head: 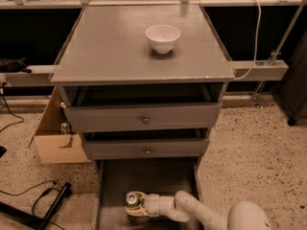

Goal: Place green can into bottom drawer

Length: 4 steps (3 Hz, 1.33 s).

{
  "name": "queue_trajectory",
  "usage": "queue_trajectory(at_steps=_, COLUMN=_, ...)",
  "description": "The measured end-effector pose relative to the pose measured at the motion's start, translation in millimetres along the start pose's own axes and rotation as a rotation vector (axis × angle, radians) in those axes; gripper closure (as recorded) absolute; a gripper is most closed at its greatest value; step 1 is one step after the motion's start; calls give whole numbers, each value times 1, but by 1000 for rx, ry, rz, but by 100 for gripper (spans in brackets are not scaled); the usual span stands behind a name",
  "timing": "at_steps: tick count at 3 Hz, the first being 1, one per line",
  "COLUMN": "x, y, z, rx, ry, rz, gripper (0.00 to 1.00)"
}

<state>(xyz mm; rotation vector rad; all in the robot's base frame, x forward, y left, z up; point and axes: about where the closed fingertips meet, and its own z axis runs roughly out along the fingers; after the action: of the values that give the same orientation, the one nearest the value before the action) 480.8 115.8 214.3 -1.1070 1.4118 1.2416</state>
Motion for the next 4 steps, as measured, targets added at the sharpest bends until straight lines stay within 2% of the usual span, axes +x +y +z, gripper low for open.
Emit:
queue_trajectory(at_steps=2, x=0, y=0, z=0, rx=0, ry=0, rz=0, gripper=28)
queue_trajectory(at_steps=3, x=0, y=0, z=0, rx=0, ry=0, rz=0, gripper=0)
queue_trajectory(at_steps=4, x=0, y=0, z=0, rx=0, ry=0, rz=0, gripper=0)
